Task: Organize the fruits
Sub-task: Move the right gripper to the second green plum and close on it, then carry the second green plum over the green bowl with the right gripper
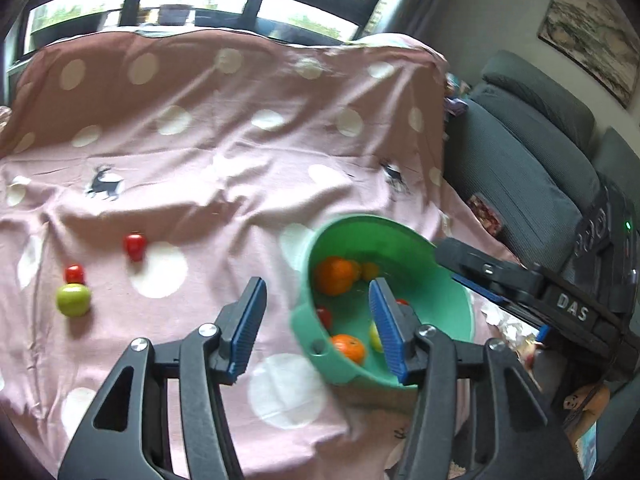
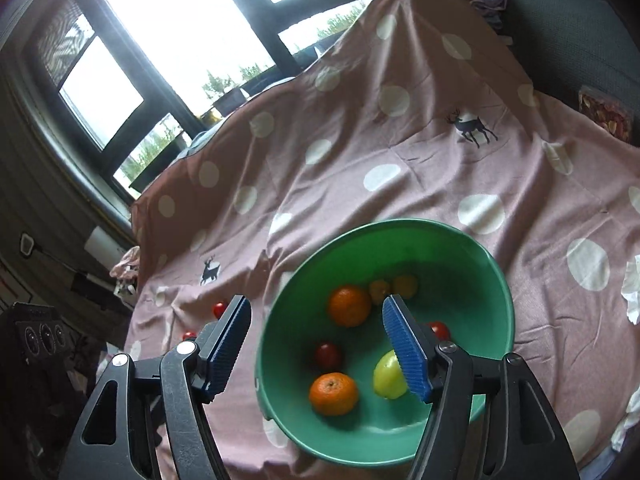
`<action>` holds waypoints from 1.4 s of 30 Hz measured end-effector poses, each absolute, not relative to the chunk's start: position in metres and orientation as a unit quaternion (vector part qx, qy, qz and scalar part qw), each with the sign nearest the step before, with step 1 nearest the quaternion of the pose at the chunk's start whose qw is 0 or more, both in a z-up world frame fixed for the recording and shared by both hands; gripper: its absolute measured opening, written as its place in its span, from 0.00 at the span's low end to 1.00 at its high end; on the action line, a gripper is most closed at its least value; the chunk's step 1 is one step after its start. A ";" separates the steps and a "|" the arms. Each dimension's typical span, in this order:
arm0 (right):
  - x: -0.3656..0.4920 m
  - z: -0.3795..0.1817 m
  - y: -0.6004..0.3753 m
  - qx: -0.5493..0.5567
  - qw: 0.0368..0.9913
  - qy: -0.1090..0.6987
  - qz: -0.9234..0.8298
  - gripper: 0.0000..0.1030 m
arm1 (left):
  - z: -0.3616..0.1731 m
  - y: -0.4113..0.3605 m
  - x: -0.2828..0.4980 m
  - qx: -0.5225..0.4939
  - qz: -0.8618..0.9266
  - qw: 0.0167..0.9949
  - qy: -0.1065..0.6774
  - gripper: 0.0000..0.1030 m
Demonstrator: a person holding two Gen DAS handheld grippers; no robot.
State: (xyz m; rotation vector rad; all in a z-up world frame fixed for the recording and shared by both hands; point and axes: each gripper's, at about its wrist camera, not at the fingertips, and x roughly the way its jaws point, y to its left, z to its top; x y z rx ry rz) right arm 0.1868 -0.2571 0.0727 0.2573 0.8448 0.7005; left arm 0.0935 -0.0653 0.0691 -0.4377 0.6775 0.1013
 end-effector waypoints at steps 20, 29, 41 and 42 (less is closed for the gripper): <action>0.175 0.009 -0.019 0.040 0.680 0.547 0.487 0.74 | -0.002 0.098 0.023 -0.318 0.218 0.853 0.351 0.55; 0.159 -0.040 0.043 -0.013 0.633 0.585 0.507 0.68 | -0.022 0.097 0.045 -0.305 0.210 0.848 0.378 0.55; 0.160 -0.048 0.052 -0.033 0.632 0.571 0.522 0.47 | -0.034 0.100 0.053 -0.284 0.220 0.850 0.386 0.40; 0.159 -0.048 0.051 -0.036 0.634 0.569 0.522 0.47 | -0.034 0.100 0.054 -0.280 0.222 0.850 0.386 0.40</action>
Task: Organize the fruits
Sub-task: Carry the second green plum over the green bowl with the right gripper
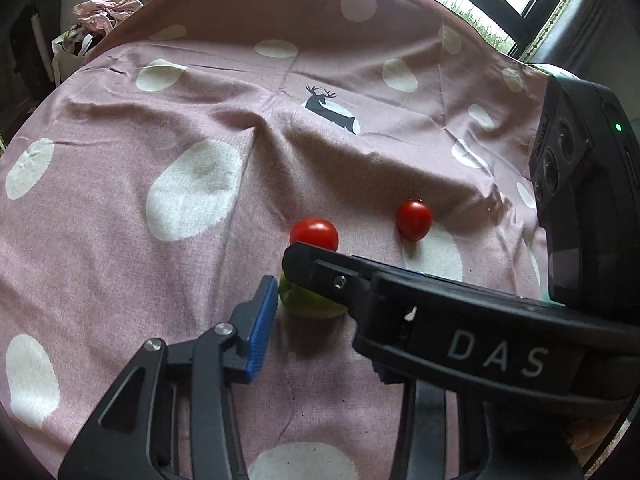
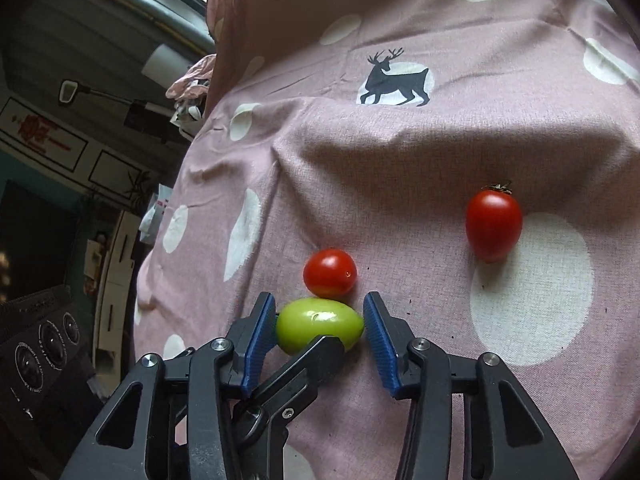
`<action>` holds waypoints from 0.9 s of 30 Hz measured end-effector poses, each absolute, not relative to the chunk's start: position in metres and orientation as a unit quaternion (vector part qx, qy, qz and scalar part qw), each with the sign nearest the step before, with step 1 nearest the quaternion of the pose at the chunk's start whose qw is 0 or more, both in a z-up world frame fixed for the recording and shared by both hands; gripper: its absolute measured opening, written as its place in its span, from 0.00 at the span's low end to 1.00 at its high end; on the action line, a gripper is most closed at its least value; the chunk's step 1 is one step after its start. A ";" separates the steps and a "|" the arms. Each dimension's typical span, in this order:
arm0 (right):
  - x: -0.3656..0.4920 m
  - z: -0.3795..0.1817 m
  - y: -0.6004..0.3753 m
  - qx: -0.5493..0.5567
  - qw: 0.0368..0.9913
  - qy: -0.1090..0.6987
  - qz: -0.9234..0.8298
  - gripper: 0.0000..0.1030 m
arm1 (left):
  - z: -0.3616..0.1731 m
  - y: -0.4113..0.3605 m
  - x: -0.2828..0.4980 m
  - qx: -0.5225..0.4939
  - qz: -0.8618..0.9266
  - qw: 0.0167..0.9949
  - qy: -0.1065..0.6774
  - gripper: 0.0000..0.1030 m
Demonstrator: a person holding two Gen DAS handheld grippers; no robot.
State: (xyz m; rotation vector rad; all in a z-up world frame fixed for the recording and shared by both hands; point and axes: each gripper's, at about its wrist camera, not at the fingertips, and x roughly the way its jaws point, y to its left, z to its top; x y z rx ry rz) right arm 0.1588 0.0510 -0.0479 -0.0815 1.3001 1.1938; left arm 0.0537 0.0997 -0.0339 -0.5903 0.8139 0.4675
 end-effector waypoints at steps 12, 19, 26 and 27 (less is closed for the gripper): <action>0.144 -0.018 0.037 -0.045 0.666 0.533 0.520 0.47 | -0.009 0.081 0.045 -0.258 0.219 0.871 0.356 0.39; 0.129 0.018 0.003 -0.039 0.698 0.495 0.516 0.47 | 0.020 0.050 0.032 -0.236 0.197 0.895 0.323 0.39; 0.122 0.045 -0.055 -0.007 0.739 0.467 0.485 0.47 | 0.043 0.002 0.029 -0.201 0.146 0.921 0.300 0.39; 0.122 0.047 -0.065 -0.001 0.745 0.465 0.479 0.47 | 0.045 -0.005 0.030 -0.199 0.135 0.923 0.300 0.39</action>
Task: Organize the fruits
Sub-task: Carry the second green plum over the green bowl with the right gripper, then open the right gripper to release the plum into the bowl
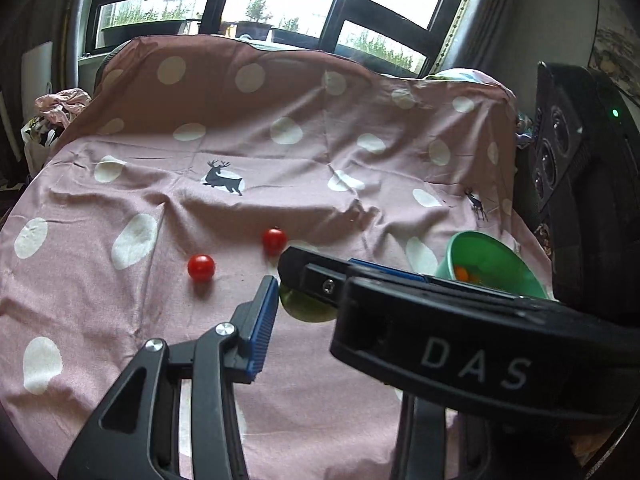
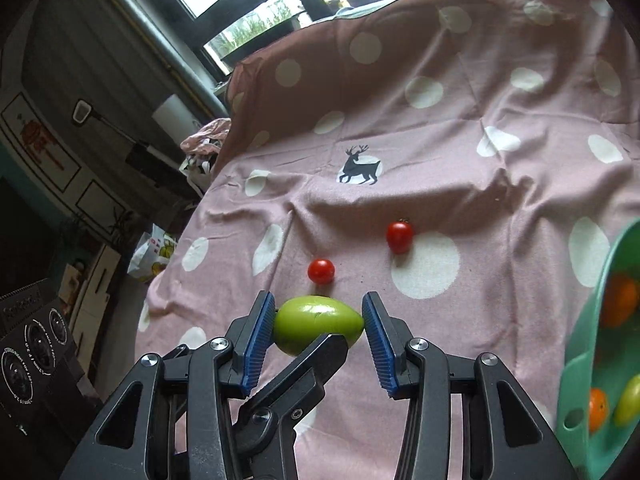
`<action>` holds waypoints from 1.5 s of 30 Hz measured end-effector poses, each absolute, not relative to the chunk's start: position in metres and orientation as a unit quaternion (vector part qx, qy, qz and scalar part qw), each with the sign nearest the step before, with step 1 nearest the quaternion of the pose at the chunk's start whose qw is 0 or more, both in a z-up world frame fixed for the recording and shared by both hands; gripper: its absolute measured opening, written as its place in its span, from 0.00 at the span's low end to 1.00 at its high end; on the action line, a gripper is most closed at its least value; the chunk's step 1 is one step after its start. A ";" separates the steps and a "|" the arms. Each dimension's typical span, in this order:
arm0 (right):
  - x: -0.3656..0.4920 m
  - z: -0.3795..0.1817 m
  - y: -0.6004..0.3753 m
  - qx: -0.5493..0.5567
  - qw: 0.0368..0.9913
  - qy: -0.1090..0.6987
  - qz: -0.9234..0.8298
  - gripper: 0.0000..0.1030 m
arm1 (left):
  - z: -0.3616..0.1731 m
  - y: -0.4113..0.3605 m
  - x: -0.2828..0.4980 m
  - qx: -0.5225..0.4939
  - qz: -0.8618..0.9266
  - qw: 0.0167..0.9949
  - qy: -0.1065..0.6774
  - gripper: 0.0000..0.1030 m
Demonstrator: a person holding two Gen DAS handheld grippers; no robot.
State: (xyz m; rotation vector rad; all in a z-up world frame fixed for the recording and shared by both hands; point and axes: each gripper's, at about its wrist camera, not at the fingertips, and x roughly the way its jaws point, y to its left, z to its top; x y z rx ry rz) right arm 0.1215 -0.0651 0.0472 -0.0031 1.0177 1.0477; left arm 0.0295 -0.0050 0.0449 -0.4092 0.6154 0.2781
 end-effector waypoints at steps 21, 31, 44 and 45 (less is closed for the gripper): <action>0.159 0.077 -0.209 0.073 0.823 0.396 0.401 0.47 | 0.070 -0.129 0.093 -0.118 0.022 0.956 0.268 0.39; 0.196 0.057 -0.254 0.115 0.822 0.433 0.352 0.47 | 0.054 -0.163 0.137 -0.118 -0.027 0.945 0.304 0.39; 0.218 0.026 -0.264 0.126 0.805 0.483 0.321 0.47 | 0.027 -0.170 0.165 -0.137 -0.041 0.924 0.354 0.39; 0.219 0.024 -0.263 0.125 0.804 0.485 0.319 0.47 | 0.026 -0.170 0.166 -0.138 -0.041 0.923 0.357 0.39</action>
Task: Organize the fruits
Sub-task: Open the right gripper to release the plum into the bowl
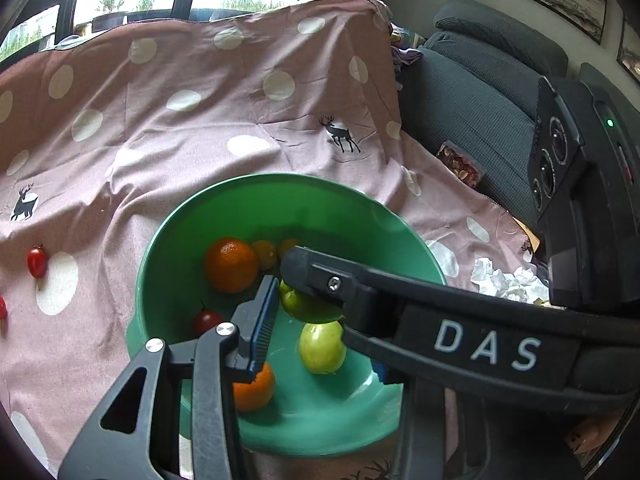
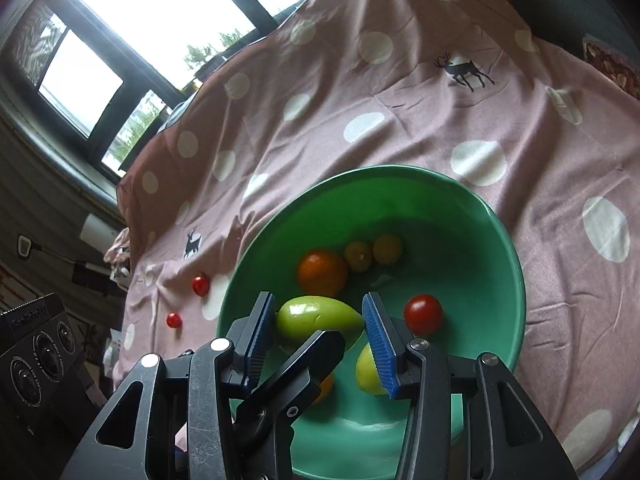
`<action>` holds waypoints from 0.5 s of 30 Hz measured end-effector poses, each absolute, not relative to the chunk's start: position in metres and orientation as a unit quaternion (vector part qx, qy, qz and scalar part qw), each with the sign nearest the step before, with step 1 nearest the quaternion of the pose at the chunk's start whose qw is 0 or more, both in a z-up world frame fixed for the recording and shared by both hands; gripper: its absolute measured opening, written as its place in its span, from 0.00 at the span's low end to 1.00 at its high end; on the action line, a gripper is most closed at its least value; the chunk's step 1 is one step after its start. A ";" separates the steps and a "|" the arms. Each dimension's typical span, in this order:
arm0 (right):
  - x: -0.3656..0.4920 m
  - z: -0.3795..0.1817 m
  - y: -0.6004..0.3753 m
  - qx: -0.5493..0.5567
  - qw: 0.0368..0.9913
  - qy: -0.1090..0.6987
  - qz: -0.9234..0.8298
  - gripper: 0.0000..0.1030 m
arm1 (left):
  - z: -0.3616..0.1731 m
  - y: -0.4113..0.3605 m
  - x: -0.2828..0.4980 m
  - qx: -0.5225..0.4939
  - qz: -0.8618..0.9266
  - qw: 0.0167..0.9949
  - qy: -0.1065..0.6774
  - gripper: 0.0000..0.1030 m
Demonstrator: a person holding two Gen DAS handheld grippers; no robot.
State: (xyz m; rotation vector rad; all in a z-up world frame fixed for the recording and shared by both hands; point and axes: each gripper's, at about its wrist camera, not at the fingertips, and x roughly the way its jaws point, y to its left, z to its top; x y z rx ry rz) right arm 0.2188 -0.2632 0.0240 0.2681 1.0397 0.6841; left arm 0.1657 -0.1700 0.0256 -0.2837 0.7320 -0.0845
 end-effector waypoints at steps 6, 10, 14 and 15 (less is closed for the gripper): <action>0.219 0.021 -0.259 0.108 0.807 0.492 0.308 0.47 | 0.020 -0.168 0.169 -0.148 -0.046 0.917 0.368 0.39; 0.219 0.019 -0.257 0.097 0.809 0.496 0.300 0.47 | 0.018 -0.168 0.171 -0.151 -0.049 0.913 0.376 0.39; 0.219 0.019 -0.252 0.079 0.813 0.498 0.291 0.47 | 0.015 -0.166 0.169 -0.161 -0.051 0.910 0.377 0.37; 0.219 0.019 -0.251 0.076 0.814 0.498 0.291 0.47 | 0.015 -0.165 0.167 -0.160 -0.050 0.912 0.373 0.37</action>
